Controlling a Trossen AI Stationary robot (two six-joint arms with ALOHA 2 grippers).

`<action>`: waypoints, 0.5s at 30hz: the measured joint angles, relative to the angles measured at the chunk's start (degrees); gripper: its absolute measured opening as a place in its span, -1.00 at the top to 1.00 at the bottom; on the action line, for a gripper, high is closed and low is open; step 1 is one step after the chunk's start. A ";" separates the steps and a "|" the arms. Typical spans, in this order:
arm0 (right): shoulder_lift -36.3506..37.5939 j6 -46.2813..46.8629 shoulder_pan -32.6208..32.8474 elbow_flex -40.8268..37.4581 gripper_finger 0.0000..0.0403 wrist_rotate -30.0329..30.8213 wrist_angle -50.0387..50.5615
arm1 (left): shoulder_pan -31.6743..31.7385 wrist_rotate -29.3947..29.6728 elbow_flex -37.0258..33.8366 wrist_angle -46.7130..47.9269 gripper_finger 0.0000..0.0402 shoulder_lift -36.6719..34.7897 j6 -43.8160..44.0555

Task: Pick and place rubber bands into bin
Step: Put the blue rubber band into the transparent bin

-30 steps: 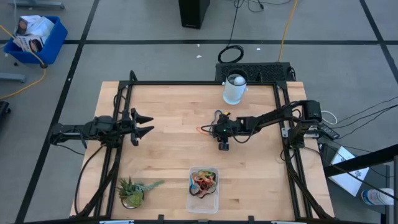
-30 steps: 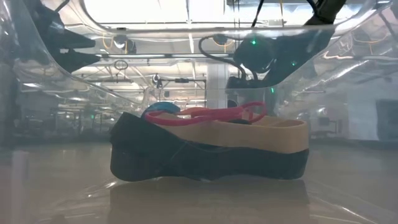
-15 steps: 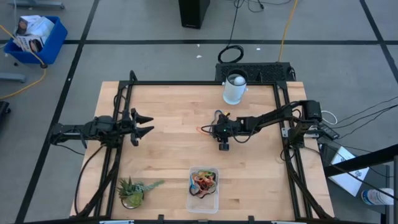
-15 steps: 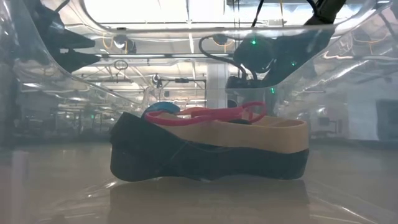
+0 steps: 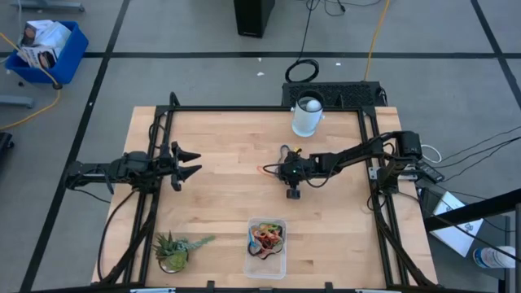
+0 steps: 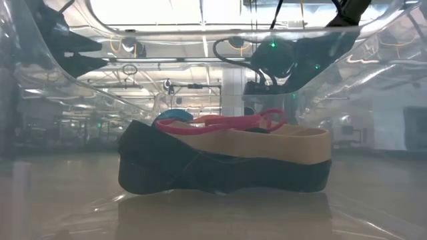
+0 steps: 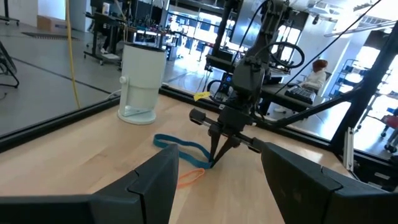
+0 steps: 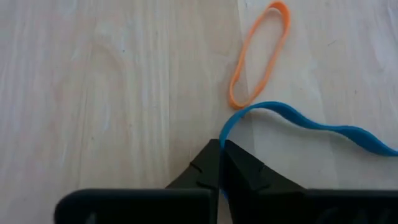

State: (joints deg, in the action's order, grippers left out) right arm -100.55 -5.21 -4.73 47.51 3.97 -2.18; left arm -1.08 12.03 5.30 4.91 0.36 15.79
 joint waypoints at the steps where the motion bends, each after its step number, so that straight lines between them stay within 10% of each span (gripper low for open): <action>1: 0.00 0.18 0.02 0.00 0.96 0.18 -0.26 | 0.00 0.00 0.00 0.00 -0.18 0.01 0.00; 15: 20.04 11.40 4.76 -0.19 1.00 10.15 -9.91 | 0.00 -0.02 0.00 -0.42 -0.18 0.01 -0.24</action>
State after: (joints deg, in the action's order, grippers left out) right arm -80.51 6.19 0.03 47.32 14.12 -12.09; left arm -1.08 12.01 5.30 4.49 0.37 15.55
